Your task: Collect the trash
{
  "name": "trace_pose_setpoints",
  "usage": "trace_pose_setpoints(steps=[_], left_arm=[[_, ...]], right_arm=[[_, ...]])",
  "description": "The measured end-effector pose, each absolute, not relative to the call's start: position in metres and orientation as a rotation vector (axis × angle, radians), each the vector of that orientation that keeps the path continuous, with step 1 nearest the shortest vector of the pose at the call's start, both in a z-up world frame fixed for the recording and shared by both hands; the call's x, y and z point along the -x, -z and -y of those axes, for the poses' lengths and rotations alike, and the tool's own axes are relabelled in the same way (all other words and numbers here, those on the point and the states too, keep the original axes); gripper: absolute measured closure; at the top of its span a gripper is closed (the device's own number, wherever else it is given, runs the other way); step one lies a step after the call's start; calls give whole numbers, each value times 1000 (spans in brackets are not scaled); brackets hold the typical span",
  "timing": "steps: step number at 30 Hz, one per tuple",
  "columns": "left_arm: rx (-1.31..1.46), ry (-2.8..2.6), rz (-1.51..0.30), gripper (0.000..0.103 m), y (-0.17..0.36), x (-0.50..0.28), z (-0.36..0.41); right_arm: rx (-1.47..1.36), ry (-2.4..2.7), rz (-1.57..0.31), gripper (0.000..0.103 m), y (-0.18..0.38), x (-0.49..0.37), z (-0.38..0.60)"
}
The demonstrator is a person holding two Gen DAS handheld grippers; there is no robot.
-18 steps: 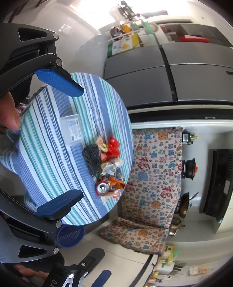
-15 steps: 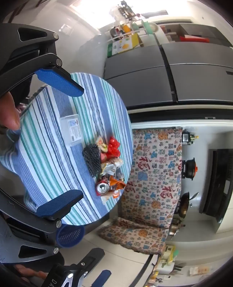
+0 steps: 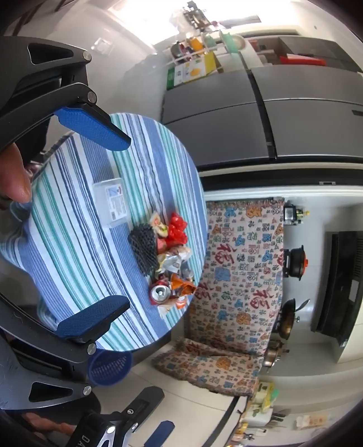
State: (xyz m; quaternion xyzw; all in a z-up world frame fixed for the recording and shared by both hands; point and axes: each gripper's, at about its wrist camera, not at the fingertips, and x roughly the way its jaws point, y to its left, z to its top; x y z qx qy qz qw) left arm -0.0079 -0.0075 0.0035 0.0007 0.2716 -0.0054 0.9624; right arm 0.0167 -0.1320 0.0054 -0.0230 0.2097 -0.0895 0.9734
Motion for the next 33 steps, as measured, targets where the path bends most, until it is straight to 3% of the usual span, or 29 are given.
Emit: trace_pose_setpoints(steps=[33], left_arm=[[-4, 7, -572, 0, 10, 4, 4]], right_arm=[[36, 167, -443, 0, -3, -13, 139]])
